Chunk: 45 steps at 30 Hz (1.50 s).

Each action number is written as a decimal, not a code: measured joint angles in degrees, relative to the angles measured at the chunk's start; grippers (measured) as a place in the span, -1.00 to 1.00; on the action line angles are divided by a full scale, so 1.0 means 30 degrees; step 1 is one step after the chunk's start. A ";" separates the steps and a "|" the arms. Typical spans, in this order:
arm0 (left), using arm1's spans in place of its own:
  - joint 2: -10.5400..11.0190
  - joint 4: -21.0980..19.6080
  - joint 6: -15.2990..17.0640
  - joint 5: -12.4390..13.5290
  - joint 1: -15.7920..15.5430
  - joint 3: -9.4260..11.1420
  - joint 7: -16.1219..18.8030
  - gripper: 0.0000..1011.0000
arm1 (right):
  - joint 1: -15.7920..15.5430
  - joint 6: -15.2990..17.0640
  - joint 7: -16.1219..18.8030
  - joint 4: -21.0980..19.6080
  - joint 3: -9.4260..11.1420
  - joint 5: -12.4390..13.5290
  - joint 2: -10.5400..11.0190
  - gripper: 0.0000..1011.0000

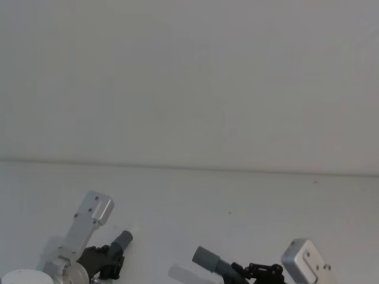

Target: Use both hands to pick up one end of the pipe from the table, align the ends, and insert them.

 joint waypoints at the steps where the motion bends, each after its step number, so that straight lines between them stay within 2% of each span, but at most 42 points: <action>1: -0.0001 0.0000 0.0000 -0.0001 0.0000 -0.0001 0.0001 -0.42 | -0.0017 -0.0300 0.0141 0.0059 -0.0094 -0.0111 0.0169 -0.58; 12: 0.0000 -0.0001 0.0000 -0.0002 0.0000 0.0000 0.0000 -0.42 | -0.0052 -0.1769 0.0403 0.0194 -0.0602 -0.0840 0.0723 -0.58; 24: 0.0000 -0.0001 0.0000 0.0000 0.0000 -0.0001 0.0000 -0.42 | -0.0048 -0.3513 -0.0088 0.0490 -0.0815 -0.1768 0.0798 -0.58; 34: 0.0000 0.0000 0.0000 -0.0001 -0.0001 0.0000 0.0000 -0.42 | -0.0012 -0.5527 -0.0966 0.1048 -0.1048 -0.3516 0.0752 -0.58; 45: 0.0000 -0.0001 0.0000 -0.0001 0.0000 -0.0001 0.0000 -0.42 | 0.0008 -0.6463 -0.1541 0.1407 -0.1172 -0.4843 0.0659 -0.58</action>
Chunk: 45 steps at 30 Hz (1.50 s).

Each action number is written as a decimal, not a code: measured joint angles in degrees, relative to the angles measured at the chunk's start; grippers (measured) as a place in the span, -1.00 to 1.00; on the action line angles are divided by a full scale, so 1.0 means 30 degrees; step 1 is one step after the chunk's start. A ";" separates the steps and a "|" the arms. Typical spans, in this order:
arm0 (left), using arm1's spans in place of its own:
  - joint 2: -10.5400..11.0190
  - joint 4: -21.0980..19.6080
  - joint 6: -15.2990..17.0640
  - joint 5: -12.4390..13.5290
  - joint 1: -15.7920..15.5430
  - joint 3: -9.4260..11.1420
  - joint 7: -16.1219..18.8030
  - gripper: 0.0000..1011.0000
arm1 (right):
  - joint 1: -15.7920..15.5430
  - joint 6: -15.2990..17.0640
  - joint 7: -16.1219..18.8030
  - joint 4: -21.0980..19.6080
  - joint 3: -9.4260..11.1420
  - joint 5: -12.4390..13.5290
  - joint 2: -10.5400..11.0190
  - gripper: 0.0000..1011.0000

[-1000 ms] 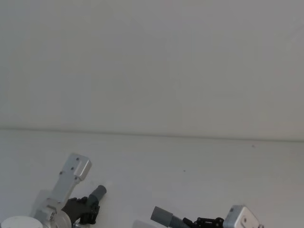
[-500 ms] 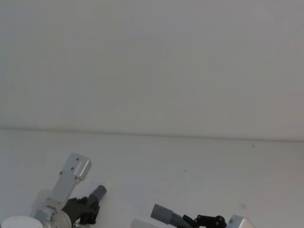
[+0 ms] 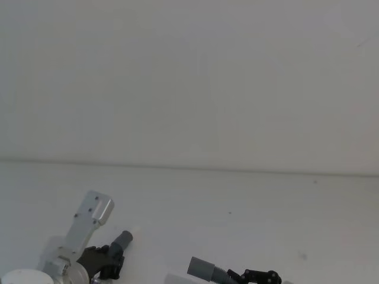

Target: Use both hands to pick up one end of the pipe from the table, align the ends, and insert them.

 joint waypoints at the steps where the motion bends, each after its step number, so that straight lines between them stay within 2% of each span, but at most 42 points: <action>1: 0.0000 -0.0001 0.0000 0.0005 0.0000 0.0001 -0.0007 -0.42 | 0.0001 -0.0069 -0.0054 0.0023 -0.0004 -0.0120 -0.0014 -0.58; 10: 0.0434 -0.0125 -0.0197 0.0261 -0.0124 0.0295 -0.0577 -0.42 | -0.0005 -0.0322 -0.0231 0.0128 -0.0021 -0.0573 -0.0065 -0.58; 16: 0.1263 -0.0394 -0.0855 0.0660 -0.0341 0.0762 -0.1463 -0.42 | -0.0006 -0.0417 -0.0304 0.0159 -0.0032 -0.0721 -0.0077 -0.58; 24: 0.2622 -0.0904 -0.2336 0.1217 -0.0588 0.1315 -0.3049 -0.42 | -0.0006 -0.0469 -0.0354 0.0186 -0.0037 -0.0838 -0.0089 -0.58; 28: 0.3054 -0.1064 -0.2940 0.1357 -0.0633 0.1450 -0.3656 -0.42 | -0.0007 -0.0491 -0.0366 0.0195 -0.0038 -0.0879 -0.0096 -0.58; 30: 0.3618 -0.1263 -0.3625 0.1467 -0.0686 0.1593 -0.4407 -0.42 | -0.0006 -0.0507 -0.0371 0.0201 -0.0038 -0.0897 -0.0100 -0.58; 33: 0.3947 -0.1383 -0.4080 0.1515 -0.0718 0.1666 -0.4903 -0.42 | -0.0007 -0.0519 -0.0377 0.0207 -0.0038 -0.0921 -0.0106 -0.58; 42: 0.5534 -0.1810 -0.6100 0.1694 -0.0794 0.1885 -0.7141 -0.42 | -0.0007 -0.0538 -0.0399 0.0215 -0.0038 -0.0953 -0.0108 -0.58; 44: 0.6128 -0.1885 -0.6876 0.1797 -0.0796 0.1920 -0.7838 -0.42 | -0.0006 -0.0541 -0.0401 0.0215 -0.0038 -0.0956 -0.0108 -0.58; 45: 0.6128 -0.1885 -0.6876 0.1797 -0.0796 0.1920 -0.7838 -0.42 | -0.0006 -0.0544 -0.0402 0.0214 -0.0038 -0.0959 -0.0107 -0.58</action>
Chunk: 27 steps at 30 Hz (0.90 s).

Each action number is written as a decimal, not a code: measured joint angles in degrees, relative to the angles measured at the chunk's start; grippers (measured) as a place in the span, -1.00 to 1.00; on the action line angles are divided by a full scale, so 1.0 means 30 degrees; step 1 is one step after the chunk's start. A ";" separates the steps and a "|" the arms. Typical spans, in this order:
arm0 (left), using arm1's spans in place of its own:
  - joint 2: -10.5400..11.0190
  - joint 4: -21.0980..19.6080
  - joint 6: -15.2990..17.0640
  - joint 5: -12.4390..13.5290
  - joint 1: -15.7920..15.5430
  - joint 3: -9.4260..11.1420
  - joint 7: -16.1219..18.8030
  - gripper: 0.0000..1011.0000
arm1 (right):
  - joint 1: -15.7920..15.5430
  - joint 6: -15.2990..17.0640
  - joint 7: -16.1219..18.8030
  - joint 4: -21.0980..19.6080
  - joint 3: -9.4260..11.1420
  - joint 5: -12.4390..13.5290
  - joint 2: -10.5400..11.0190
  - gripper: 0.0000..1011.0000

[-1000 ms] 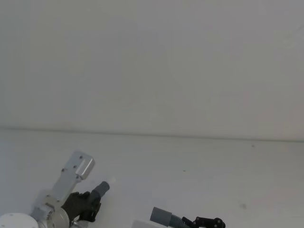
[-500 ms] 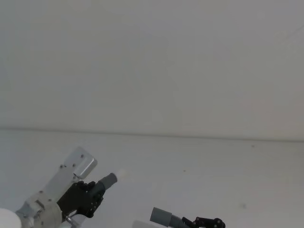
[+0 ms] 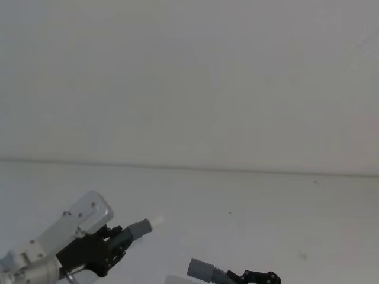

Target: Use both hands to pick up one end of the pipe from the table, align the ends, and insert them.

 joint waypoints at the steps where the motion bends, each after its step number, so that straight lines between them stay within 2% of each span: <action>1: 0.0267 -0.0036 -0.0430 0.0056 0.0016 0.0004 -0.0355 -0.42 | 0.0000 -0.0001 0.0001 0.0001 0.0000 -0.0001 -0.0001 -0.58; 8: 0.1286 -0.0275 -0.1759 0.0188 0.0263 -0.0029 -0.1450 -0.42 | -0.0001 -0.0009 0.0000 0.0000 0.0001 -0.0015 0.0001 -0.58; 14: 0.1844 -0.0574 -0.2494 0.0221 0.0580 -0.0137 -0.2042 -0.42 | -0.0001 -0.0009 0.0000 0.0000 0.0001 -0.0025 0.0001 -0.58; 20: 0.2094 -0.0797 -0.2904 0.0255 0.0795 -0.0215 -0.2335 -0.42 | 0.0000 -0.0009 0.0002 -0.0001 0.0001 -0.0026 0.0001 -0.58; 27: 0.2065 -0.0886 -0.3295 0.0378 0.0868 -0.0217 -0.2612 -0.42 | -0.0001 -0.0008 0.0001 0.0000 0.0001 -0.0026 0.0001 -0.58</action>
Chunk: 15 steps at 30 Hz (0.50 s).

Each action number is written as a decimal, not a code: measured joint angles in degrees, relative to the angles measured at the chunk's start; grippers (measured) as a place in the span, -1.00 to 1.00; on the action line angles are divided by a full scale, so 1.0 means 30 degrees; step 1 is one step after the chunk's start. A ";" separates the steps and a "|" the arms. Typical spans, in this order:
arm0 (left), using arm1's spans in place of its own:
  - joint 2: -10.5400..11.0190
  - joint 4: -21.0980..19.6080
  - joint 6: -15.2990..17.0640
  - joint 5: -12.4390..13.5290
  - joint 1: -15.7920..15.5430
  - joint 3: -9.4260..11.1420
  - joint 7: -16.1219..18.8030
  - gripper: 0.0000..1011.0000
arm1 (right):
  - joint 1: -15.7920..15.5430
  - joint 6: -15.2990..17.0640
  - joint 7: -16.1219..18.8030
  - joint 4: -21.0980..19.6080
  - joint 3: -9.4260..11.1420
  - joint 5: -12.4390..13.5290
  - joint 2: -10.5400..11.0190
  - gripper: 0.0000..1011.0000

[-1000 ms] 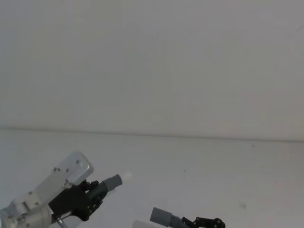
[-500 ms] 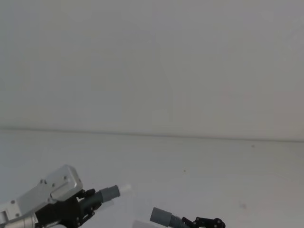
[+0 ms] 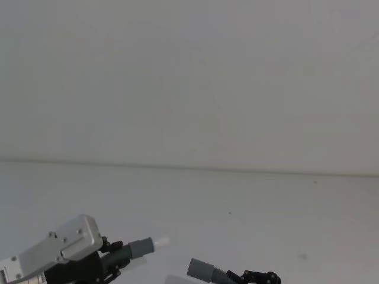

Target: Use both hands to pick up one end of the pipe from the table, align the ends, and insert them.

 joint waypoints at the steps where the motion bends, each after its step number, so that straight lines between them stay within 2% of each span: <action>1: -0.0029 -0.0001 -0.0031 0.0017 -0.0002 0.0017 -0.0026 -0.42 | 0.0000 0.0000 0.0001 -0.0001 0.0000 0.0001 0.0001 -0.58; 15: -0.0345 0.0203 -0.0192 0.0372 -0.0227 0.0273 -0.0274 -0.42 | 0.0049 -0.0161 -0.0030 0.0199 0.0086 -0.0048 -0.0049 -0.58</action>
